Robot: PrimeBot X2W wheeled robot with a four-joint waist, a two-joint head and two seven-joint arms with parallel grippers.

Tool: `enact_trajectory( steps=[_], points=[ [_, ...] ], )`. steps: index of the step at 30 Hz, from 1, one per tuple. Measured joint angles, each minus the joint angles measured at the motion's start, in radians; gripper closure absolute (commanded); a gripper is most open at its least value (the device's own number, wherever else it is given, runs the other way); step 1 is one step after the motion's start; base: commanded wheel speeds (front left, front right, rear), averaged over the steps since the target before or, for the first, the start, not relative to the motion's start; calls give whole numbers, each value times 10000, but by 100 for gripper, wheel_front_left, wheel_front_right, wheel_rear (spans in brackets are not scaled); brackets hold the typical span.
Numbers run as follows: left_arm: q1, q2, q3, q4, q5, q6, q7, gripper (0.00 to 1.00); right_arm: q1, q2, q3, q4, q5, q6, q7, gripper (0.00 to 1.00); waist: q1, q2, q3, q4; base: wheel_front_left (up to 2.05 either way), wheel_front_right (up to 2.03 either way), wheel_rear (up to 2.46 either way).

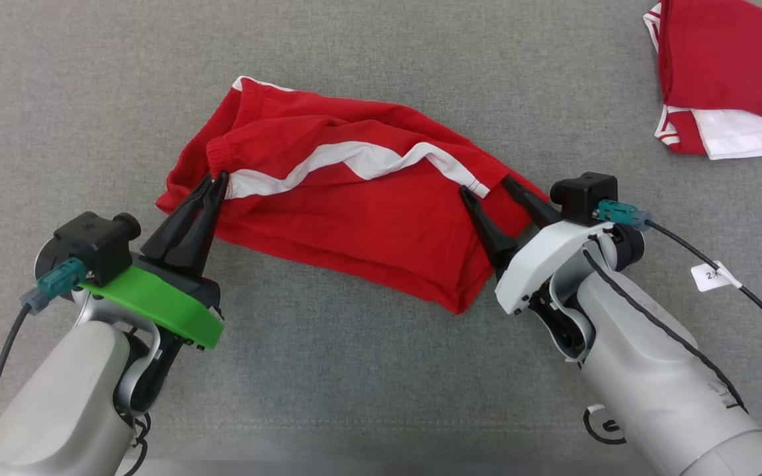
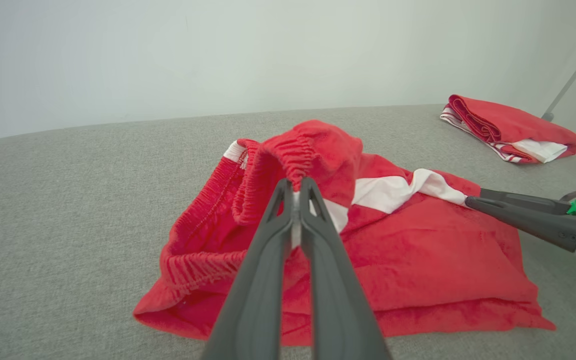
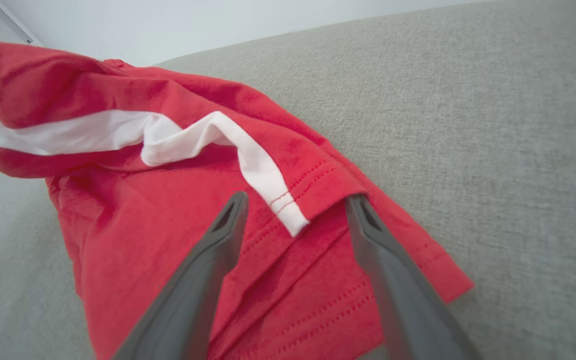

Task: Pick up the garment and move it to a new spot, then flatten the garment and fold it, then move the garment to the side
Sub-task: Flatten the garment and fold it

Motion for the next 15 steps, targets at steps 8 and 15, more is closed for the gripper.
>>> enact_trajectory(
  steps=[8, 15],
  points=[
    [14, -2, 130, -128, 2, 0, 0, 100, -405, 0, 102, 355, 155, 0, -167, 100, 0, 0, 105, 68, 0, 0, 0],
    [24, -69, 441, -182, -8, 0, 0, 100, -631, 2, 140, 462, 351, 0, -357, 100, 0, 0, 89, 89, 0, 0, 0]
  ],
)
